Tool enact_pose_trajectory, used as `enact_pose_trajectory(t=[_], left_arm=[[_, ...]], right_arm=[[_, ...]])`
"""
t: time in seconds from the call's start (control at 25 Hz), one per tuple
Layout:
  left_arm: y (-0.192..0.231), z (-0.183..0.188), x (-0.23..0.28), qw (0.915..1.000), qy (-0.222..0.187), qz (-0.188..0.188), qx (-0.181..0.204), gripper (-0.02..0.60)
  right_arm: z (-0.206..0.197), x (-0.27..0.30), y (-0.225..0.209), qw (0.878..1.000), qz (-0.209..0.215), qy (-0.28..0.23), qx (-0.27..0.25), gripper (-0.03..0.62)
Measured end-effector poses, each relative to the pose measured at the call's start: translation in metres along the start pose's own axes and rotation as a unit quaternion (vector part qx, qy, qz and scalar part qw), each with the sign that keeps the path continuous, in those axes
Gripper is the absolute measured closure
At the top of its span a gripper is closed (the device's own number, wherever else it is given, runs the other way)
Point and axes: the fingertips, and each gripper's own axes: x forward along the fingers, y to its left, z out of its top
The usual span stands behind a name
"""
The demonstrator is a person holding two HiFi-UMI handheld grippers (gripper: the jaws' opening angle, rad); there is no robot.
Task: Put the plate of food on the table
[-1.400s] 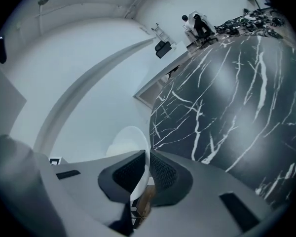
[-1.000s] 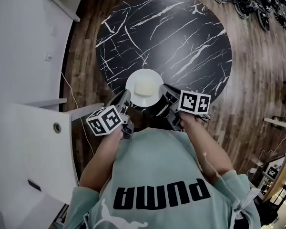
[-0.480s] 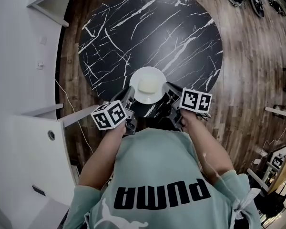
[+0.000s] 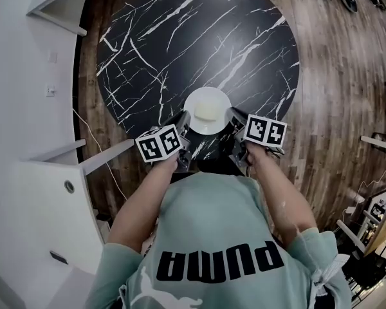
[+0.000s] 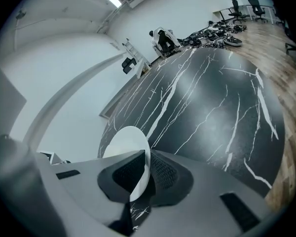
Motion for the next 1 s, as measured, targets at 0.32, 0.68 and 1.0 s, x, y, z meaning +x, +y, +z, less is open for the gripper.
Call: enact_pose_trajectory(t=[0.32, 0.68, 1.0], left_arm=[[0.002, -0.005, 0.023, 0.9997, 0.025, 0.004, 0.003, 0.545], [0.005, -0.01, 0.039, 0.9989, 0.045, 0.008, 0.01, 0.527], [0.011, -0.008, 0.041, 0.9979, 0.06, 0.008, 0.025, 0.499]], right_arm=[[0.008, 0.011, -0.019, 1.0, -0.023, 0.01, -0.01, 0.56], [0.014, 0.02, -0.03, 0.999, -0.044, 0.018, -0.02, 0.56], [0.014, 0.029, -0.035, 0.997, -0.059, 0.026, -0.033, 0.559]])
